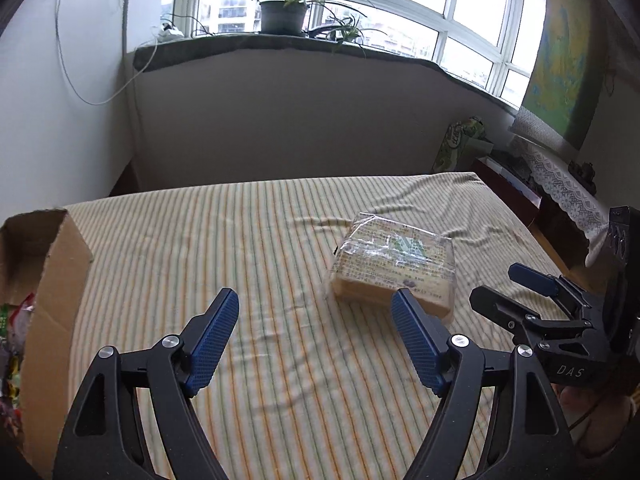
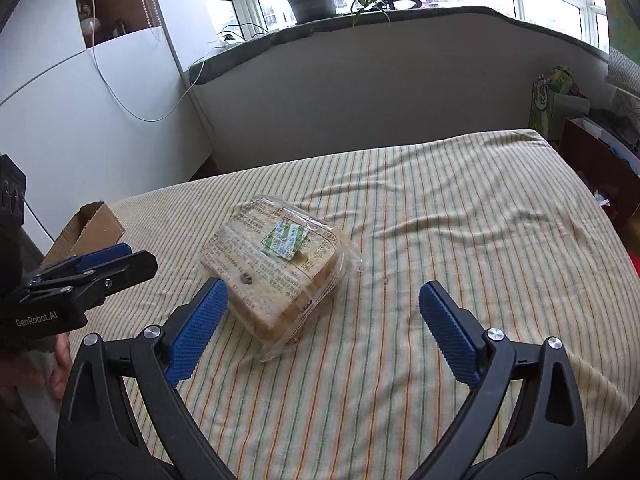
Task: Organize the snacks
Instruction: 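Grasp the wrapped bread loaf with the left tool, then lift the bread loaf with the left tool and carry it over the box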
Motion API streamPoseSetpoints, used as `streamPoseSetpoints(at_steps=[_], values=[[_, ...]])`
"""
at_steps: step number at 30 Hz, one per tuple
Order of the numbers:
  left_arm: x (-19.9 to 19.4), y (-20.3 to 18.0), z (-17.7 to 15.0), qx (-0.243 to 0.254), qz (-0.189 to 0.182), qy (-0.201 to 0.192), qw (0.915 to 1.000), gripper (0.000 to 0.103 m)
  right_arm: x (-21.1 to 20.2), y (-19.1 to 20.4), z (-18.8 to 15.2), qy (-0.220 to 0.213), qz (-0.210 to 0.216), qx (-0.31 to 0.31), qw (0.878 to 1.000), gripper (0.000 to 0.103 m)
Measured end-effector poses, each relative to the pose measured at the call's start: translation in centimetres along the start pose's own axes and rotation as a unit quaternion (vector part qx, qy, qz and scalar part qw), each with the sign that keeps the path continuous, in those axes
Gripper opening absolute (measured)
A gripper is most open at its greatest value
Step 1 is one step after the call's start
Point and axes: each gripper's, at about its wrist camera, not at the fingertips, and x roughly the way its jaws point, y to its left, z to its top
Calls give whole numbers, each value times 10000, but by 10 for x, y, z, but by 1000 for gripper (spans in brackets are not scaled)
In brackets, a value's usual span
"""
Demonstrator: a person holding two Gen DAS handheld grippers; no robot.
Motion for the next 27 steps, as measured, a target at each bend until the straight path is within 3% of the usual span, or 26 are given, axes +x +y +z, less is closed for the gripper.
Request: streamPoseSetpoints(at_steps=[7,14,17,18,20,27], values=[[57,14,19,-716,-551,574,9943,79,33,-11,9,332,137,161,9992,101],[80,9,31,-659,-962,766,9902,79,47,-2,6,571,280,53,9980,101],[89,4,26,-590,-1061,868,9888,79,50,-2,3,577,520,62,9970,84],[90,2,25,-560,-1144,856,9882,74,50,-1,2,561,645,47,9963,73],[90,-2,22,-479,-1339,778,9868,61,51,3,2,548,700,-1,9960,69],[84,-6,21,-398,-1342,711,9876,56,44,7,1,465,626,-47,9969,64]])
